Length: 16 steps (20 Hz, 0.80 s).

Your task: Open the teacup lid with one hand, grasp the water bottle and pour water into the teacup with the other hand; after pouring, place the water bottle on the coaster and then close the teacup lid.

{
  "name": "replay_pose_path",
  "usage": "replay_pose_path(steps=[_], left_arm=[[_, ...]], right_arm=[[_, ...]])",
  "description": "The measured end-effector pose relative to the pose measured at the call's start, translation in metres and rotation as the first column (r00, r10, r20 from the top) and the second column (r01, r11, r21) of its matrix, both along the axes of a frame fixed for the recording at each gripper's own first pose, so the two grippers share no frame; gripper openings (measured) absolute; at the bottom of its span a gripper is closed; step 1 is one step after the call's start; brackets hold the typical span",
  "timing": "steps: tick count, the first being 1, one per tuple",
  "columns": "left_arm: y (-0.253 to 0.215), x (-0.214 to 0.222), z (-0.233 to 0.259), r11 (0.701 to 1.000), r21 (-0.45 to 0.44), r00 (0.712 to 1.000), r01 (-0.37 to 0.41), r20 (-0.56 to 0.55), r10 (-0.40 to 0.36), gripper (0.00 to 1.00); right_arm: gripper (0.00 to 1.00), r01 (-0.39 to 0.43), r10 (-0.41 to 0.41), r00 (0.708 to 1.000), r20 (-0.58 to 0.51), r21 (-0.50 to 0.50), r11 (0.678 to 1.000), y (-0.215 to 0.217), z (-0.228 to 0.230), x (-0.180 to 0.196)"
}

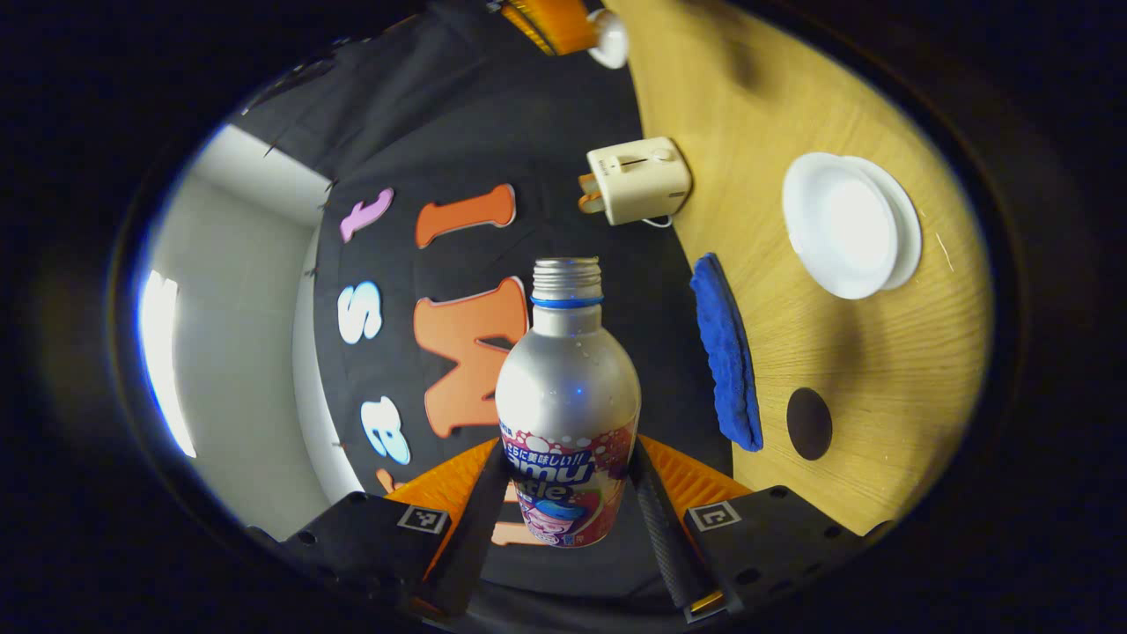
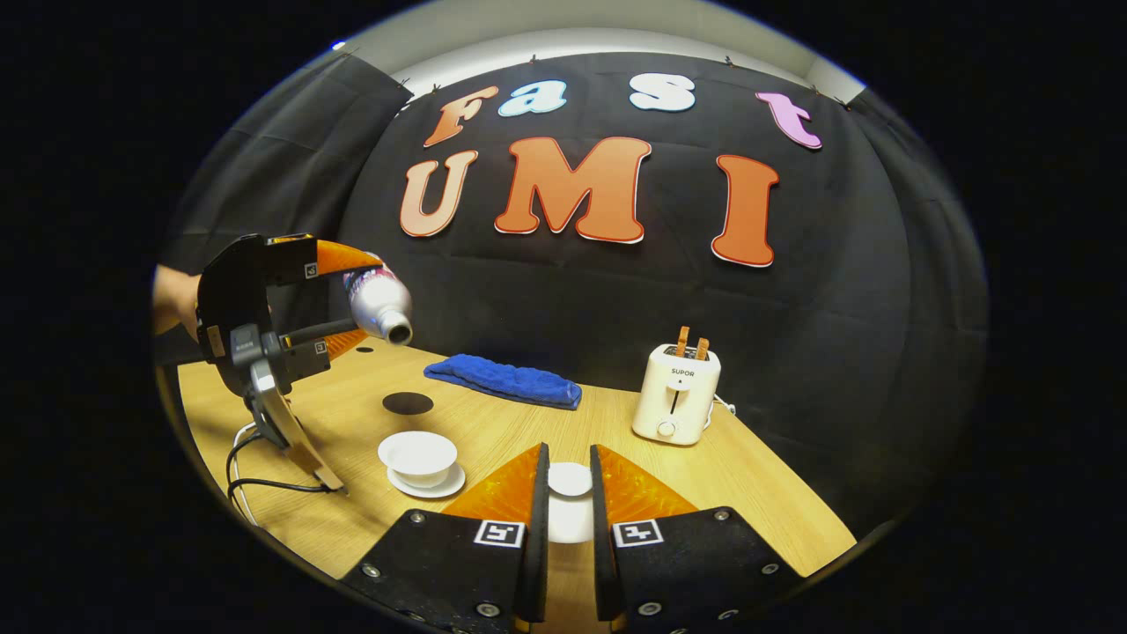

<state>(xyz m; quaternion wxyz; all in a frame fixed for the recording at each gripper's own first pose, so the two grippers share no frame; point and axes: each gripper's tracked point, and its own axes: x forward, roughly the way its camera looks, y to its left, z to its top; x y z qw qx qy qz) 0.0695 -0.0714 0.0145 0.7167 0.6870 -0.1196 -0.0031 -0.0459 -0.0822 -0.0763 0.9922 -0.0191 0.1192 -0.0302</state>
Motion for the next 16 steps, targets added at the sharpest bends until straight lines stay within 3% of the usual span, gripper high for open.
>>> replay_pose_path(steps=[2,3,7,10,11,15,16], left_arm=[[0.007,0.002,0.005,0.990,-0.140,1.000,0.012,-0.013,-0.014,0.80],[0.014,0.002,0.008,0.977,-0.212,1.000,0.000,-0.019,-0.004,0.83],[0.033,0.008,0.013,0.897,-0.442,1.000,-0.008,-0.028,-0.005,0.83],[0.051,0.016,0.028,0.777,-0.629,1.000,0.000,-0.002,-0.002,0.79],[0.056,0.019,0.030,0.728,-0.686,1.000,0.006,0.002,-0.007,0.83],[0.069,0.042,0.030,0.527,-0.850,0.999,0.011,-0.010,-0.036,0.83],[0.071,0.045,0.029,0.468,-0.884,0.999,0.006,-0.018,-0.047,0.78]], right_arm=[[0.22,0.002,-0.002,1.000,0.003,0.017,1.000,0.004,0.002,0.005],[0.23,-0.001,0.001,1.000,0.005,0.028,1.000,0.008,0.005,0.008],[0.22,-0.016,0.015,1.000,0.025,0.035,0.999,0.023,0.017,0.021],[0.22,-0.037,0.036,0.999,0.027,0.029,0.999,0.036,0.022,0.031],[0.22,-0.042,0.041,0.999,0.029,0.030,0.999,0.040,0.023,0.034],[0.22,-0.072,0.071,0.997,0.035,0.035,0.997,0.059,0.029,0.046],[0.22,-0.077,0.075,0.996,0.040,0.039,0.996,0.062,0.030,0.048]])
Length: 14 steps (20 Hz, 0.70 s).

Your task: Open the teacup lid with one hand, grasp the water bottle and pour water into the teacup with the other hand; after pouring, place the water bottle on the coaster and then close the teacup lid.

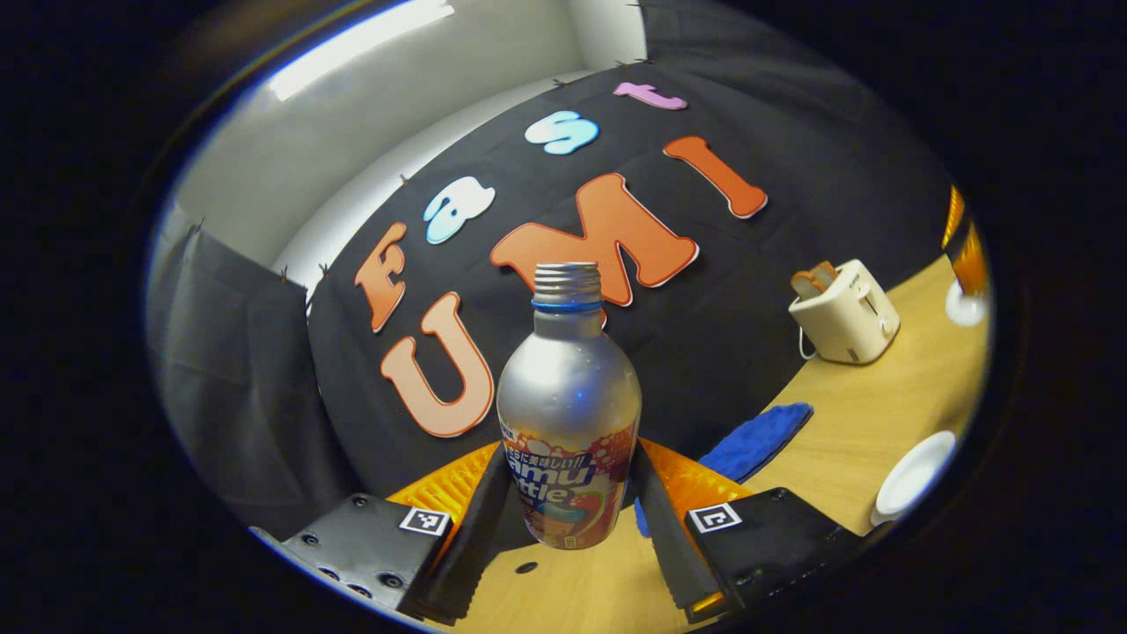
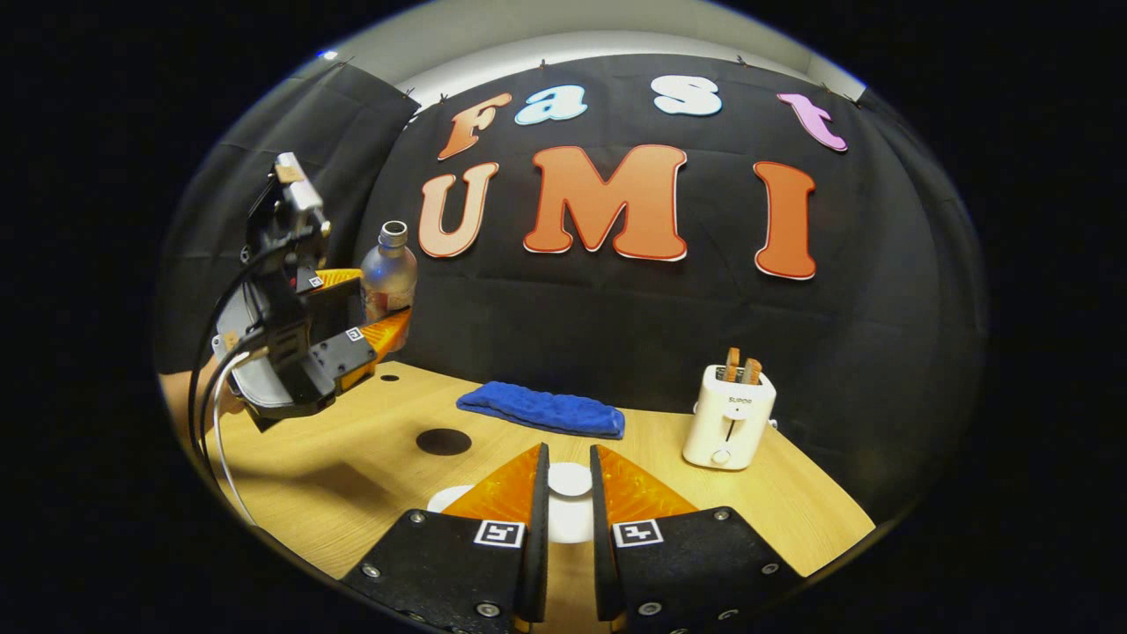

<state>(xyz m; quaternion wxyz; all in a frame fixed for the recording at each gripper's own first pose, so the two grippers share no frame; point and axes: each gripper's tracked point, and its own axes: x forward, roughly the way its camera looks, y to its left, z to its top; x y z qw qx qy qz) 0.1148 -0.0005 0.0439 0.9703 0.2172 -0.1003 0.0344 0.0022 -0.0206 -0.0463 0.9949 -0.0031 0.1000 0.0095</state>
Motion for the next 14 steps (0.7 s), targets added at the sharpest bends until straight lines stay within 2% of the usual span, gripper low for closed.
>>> replay_pose_path(steps=[1,2,4,5,6,7,8,11,12,13,14], left_arm=[[0.002,0.006,-0.002,0.997,-0.071,1.000,0.007,-0.017,-0.008,0.83],[0.005,0.011,-0.005,0.990,-0.143,0.999,0.014,-0.038,-0.019,0.83],[0.014,0.024,-0.014,0.961,-0.274,0.996,0.018,-0.080,-0.041,0.83],[0.016,0.029,-0.019,0.945,-0.327,0.993,0.018,-0.102,-0.054,0.88],[0.018,0.034,-0.028,0.928,-0.371,0.990,0.023,-0.123,-0.074,0.83],[0.020,0.039,-0.038,0.914,-0.406,0.986,0.022,-0.144,-0.088,0.88],[0.019,0.046,-0.052,0.902,-0.430,0.979,0.021,-0.174,-0.106,0.83],[0.014,0.063,-0.091,0.859,-0.513,0.951,-0.006,-0.269,-0.154,0.83],[0.010,0.067,-0.103,0.846,-0.533,0.942,-0.013,-0.291,-0.169,0.79],[0.010,0.069,-0.113,0.836,-0.549,0.934,-0.020,-0.309,-0.181,0.83],[0.009,0.070,-0.120,0.826,-0.564,0.927,-0.021,-0.320,-0.195,0.84]], right_arm=[[0.23,-0.011,0.011,1.000,-0.001,0.004,1.000,0.005,0.000,0.002],[0.23,-0.015,0.015,1.000,0.002,0.008,1.000,0.008,0.000,0.005],[0.22,-0.029,0.029,1.000,0.000,0.016,0.999,0.015,-0.001,0.009],[0.23,-0.037,0.037,0.999,-0.001,0.020,0.999,0.018,-0.001,0.011],[0.23,-0.043,0.043,0.999,-0.002,0.022,0.999,0.022,-0.003,0.013],[0.23,-0.048,0.048,0.999,-0.003,0.025,0.999,0.024,-0.004,0.015],[0.23,-0.055,0.055,0.998,-0.007,0.026,0.998,0.028,-0.006,0.016],[0.23,-0.058,0.059,0.998,-0.025,0.026,0.998,0.034,-0.015,0.020],[0.23,-0.063,0.064,0.997,-0.031,0.028,0.998,0.036,-0.017,0.020],[0.23,-0.066,0.067,0.997,-0.039,0.031,0.997,0.038,-0.020,0.021],[0.22,-0.071,0.073,0.996,-0.045,0.035,0.997,0.040,-0.024,0.021]])
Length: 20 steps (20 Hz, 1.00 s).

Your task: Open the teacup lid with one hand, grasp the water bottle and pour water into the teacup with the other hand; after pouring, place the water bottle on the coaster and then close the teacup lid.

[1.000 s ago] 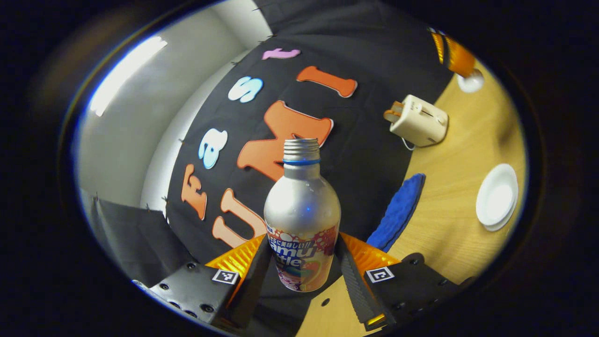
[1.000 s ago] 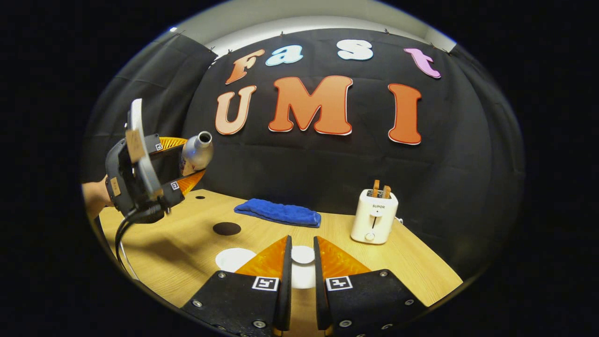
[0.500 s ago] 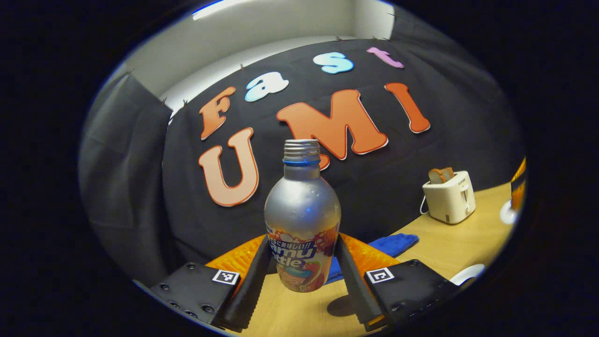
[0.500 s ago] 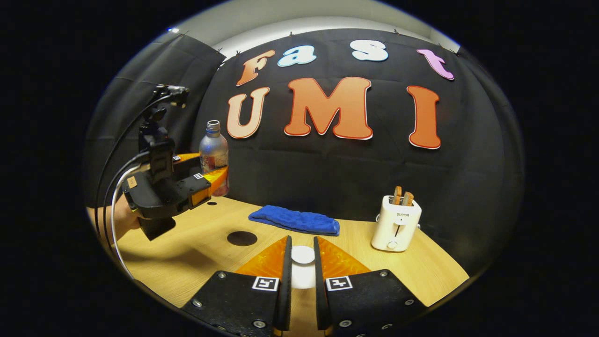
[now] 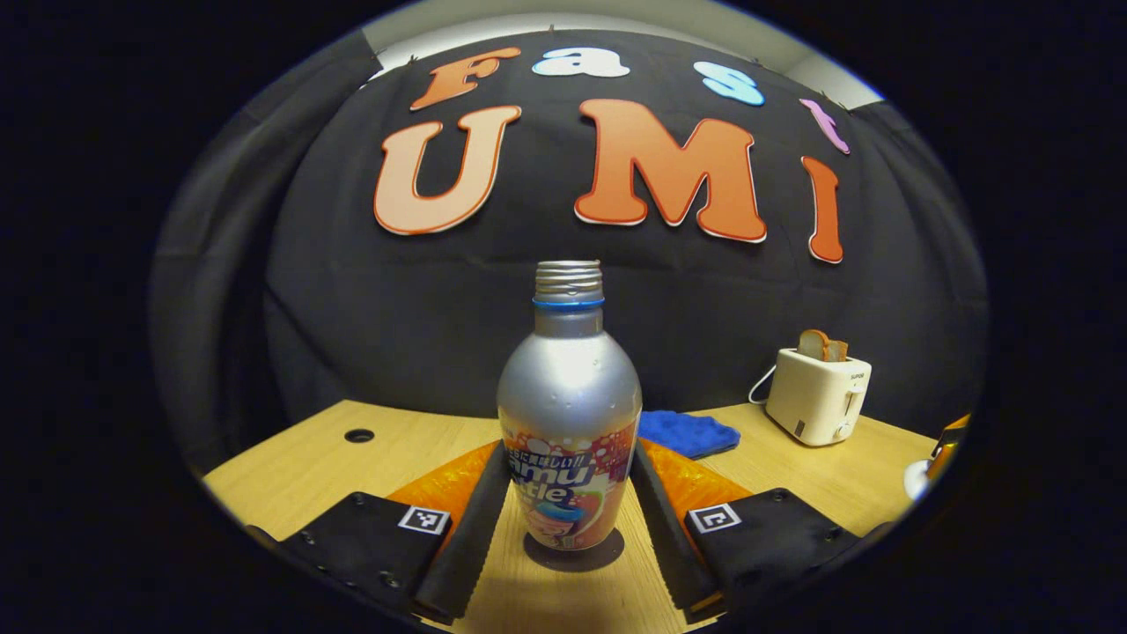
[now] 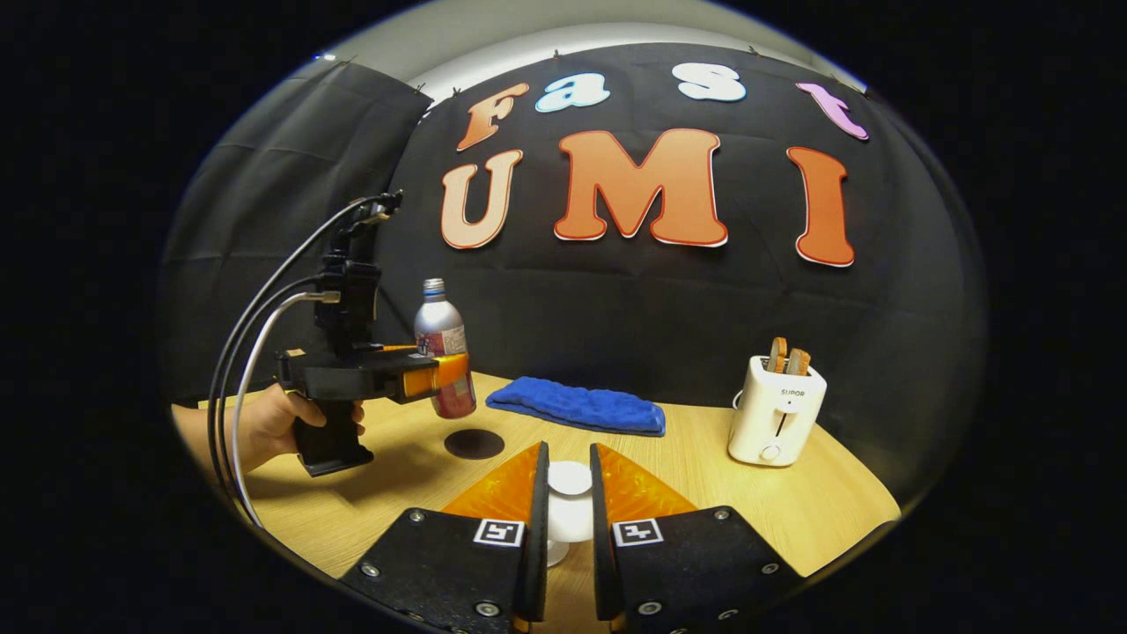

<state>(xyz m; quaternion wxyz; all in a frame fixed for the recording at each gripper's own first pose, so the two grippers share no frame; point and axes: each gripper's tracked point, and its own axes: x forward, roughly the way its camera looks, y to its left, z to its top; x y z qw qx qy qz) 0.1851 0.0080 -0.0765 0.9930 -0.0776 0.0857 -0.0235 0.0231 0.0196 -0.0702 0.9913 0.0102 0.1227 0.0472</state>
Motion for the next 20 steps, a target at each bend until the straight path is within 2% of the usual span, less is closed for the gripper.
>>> replay_pose_path(steps=[9,10,11,13,14,18,19,20], left_arm=[[-0.016,0.023,-0.049,0.999,-0.037,0.996,0.016,-0.091,-0.019,0.83],[-0.016,0.024,-0.053,0.999,-0.036,0.995,0.019,-0.099,-0.022,0.87],[-0.016,0.025,-0.059,1.000,-0.026,0.993,0.012,-0.116,-0.015,0.83],[-0.013,0.024,-0.064,1.000,-0.031,0.992,-0.002,-0.123,-0.002,0.84],[-0.012,0.025,-0.063,0.999,-0.034,0.993,-0.007,-0.117,0.002,0.81],[-0.018,0.019,-0.066,0.999,-0.042,0.990,0.022,-0.138,-0.028,0.84],[-0.019,0.017,-0.064,0.999,-0.045,0.990,0.025,-0.138,-0.031,0.90],[-0.020,0.014,-0.062,0.999,-0.044,0.990,0.030,-0.135,-0.036,0.91]], right_arm=[[0.23,-0.049,0.050,0.997,-0.055,0.019,0.999,0.018,-0.024,0.006],[0.22,-0.048,0.049,0.997,-0.060,0.021,0.999,0.019,-0.027,0.007],[0.23,-0.051,0.053,0.996,-0.066,0.023,0.998,0.020,-0.029,0.007],[0.23,-0.051,0.053,0.996,-0.075,0.026,0.998,0.021,-0.033,0.009],[0.23,-0.050,0.052,0.995,-0.081,0.025,0.998,0.022,-0.036,0.008],[0.23,-0.057,0.059,0.994,-0.097,0.024,0.998,0.028,-0.043,0.008],[0.22,-0.058,0.060,0.993,-0.102,0.026,0.998,0.030,-0.045,0.010],[0.22,-0.061,0.063,0.992,-0.106,0.029,0.998,0.032,-0.048,0.009]])
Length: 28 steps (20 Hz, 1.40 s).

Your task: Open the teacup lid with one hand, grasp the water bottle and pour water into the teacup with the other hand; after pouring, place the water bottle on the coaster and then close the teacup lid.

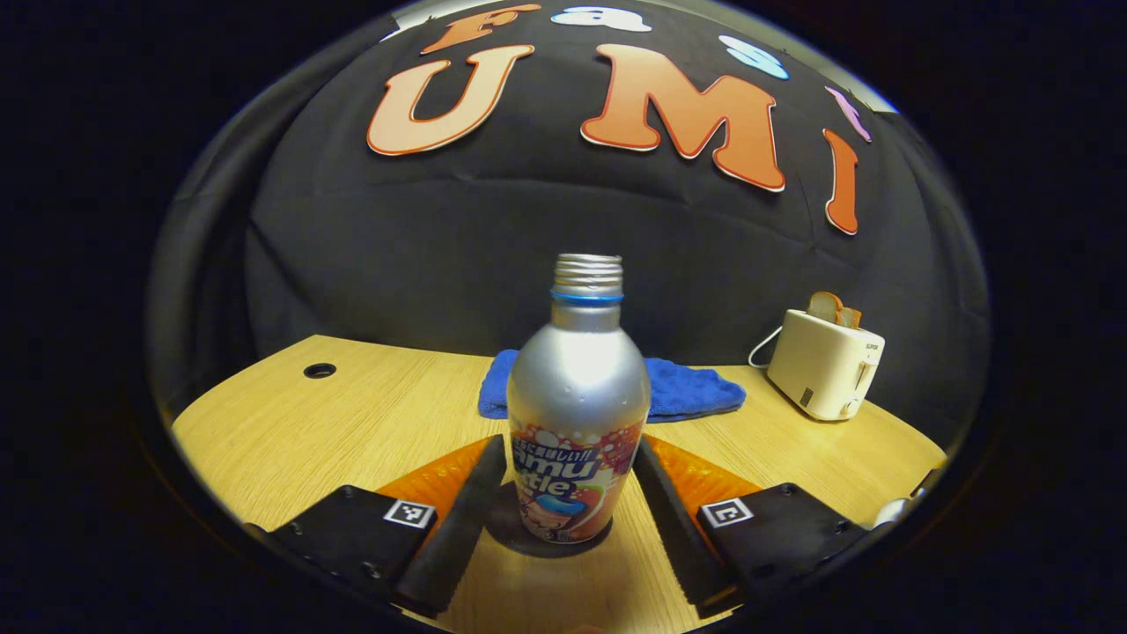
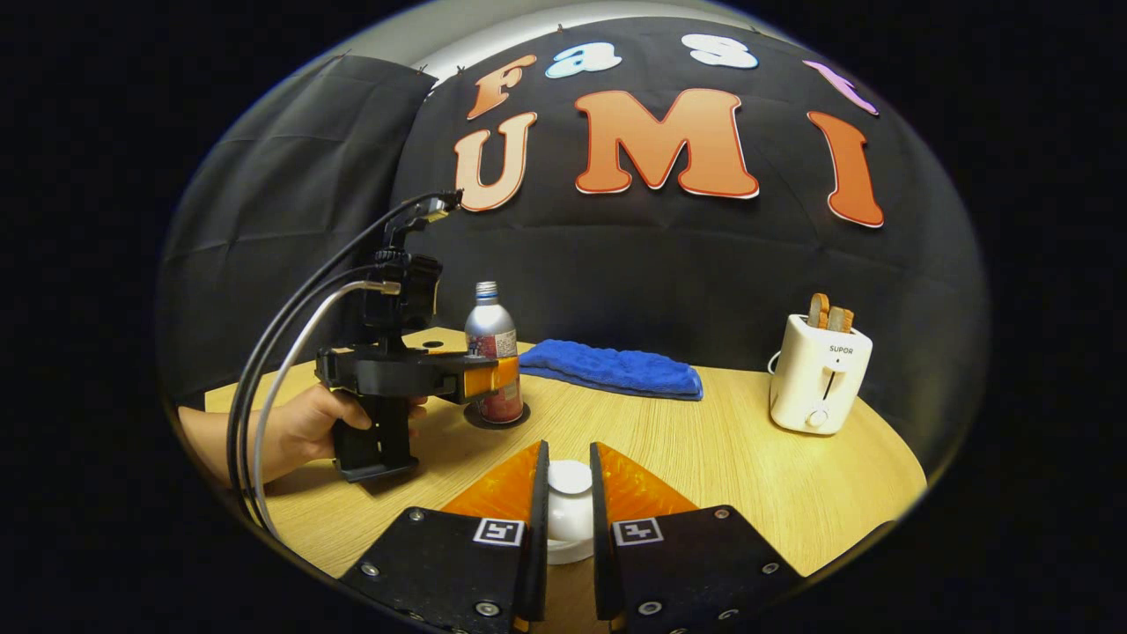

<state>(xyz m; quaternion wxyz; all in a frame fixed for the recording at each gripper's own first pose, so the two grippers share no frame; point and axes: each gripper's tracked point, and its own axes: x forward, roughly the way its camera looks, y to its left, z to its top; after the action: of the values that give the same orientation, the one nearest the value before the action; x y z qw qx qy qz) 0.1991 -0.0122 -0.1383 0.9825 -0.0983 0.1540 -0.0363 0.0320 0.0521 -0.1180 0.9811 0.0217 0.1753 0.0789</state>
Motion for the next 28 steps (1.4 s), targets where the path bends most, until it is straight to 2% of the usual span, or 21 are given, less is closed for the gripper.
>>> replay_pose_path(steps=[1,4,5,6,9,10,11,15,18,20,23,24,27,28], left_arm=[[-0.001,-0.002,0.005,1.000,0.001,1.000,0.003,0.011,-0.003,0.99],[-0.002,-0.017,0.012,0.999,0.042,0.999,0.013,0.032,-0.014,1.00],[-0.003,-0.023,0.015,0.999,0.049,0.999,0.013,0.037,-0.015,1.00],[-0.003,-0.028,0.017,0.999,0.049,0.999,0.015,0.038,-0.017,0.99],[-0.004,-0.046,0.028,0.999,0.034,0.998,0.016,0.058,-0.018,1.00],[-0.002,-0.053,0.033,1.000,0.029,0.998,0.011,0.068,-0.013,0.96],[0.000,-0.058,0.038,1.000,0.027,0.997,0.005,0.079,-0.007,0.99],[0.009,-0.082,0.052,0.999,0.033,0.993,-0.022,0.115,0.018,0.99],[0.016,-0.096,0.066,0.997,0.056,0.988,-0.047,0.150,0.038,0.99],[0.020,-0.102,0.079,0.997,0.055,0.982,-0.057,0.181,0.046,0.99],[0.028,-0.113,0.096,0.994,0.073,0.974,-0.086,0.215,0.069,0.99],[0.028,-0.117,0.102,0.993,0.072,0.972,-0.088,0.226,0.070,0.99],[0.028,-0.130,0.118,0.990,0.095,0.966,-0.101,0.249,0.074,0.99],[0.030,-0.136,0.122,0.989,0.105,0.962,-0.107,0.262,0.076,0.96]], right_arm=[[0.22,0.000,0.000,1.000,0.000,0.000,1.000,0.002,-0.001,0.000],[0.22,-0.001,0.001,1.000,-0.003,0.002,1.000,0.007,-0.008,0.000],[0.19,-0.001,0.001,1.000,0.002,0.003,1.000,0.008,-0.008,0.000],[0.23,0.002,-0.002,1.000,0.006,0.003,1.000,0.008,-0.010,0.001],[0.23,0.014,-0.014,1.000,0.004,0.007,1.000,0.010,-0.021,0.005],[0.23,0.010,-0.010,1.000,-0.001,0.003,1.000,0.011,-0.024,0.004],[0.23,0.009,-0.009,1.000,0.002,-0.001,1.000,0.012,-0.025,0.004],[0.23,0.007,-0.006,1.000,0.007,-0.023,1.000,0.016,-0.029,0.004],[0.27,0.009,-0.008,1.000,0.016,-0.033,0.999,0.017,-0.029,0.004],[0.34,0.015,-0.014,0.999,0.031,-0.030,0.999,0.016,-0.023,0.004],[0.55,0.017,-0.013,0.996,0.087,-0.048,0.999,0.015,0.000,0.004],[0.58,0.021,-0.015,0.993,0.113,-0.058,0.998,0.014,0.010,0.003],[0.75,0.029,-0.012,0.979,0.203,-0.083,0.996,0.007,0.047,0.002],[0.77,0.041,-0.017,0.972,0.232,-0.098,0.994,0.003,0.059,0.002]])
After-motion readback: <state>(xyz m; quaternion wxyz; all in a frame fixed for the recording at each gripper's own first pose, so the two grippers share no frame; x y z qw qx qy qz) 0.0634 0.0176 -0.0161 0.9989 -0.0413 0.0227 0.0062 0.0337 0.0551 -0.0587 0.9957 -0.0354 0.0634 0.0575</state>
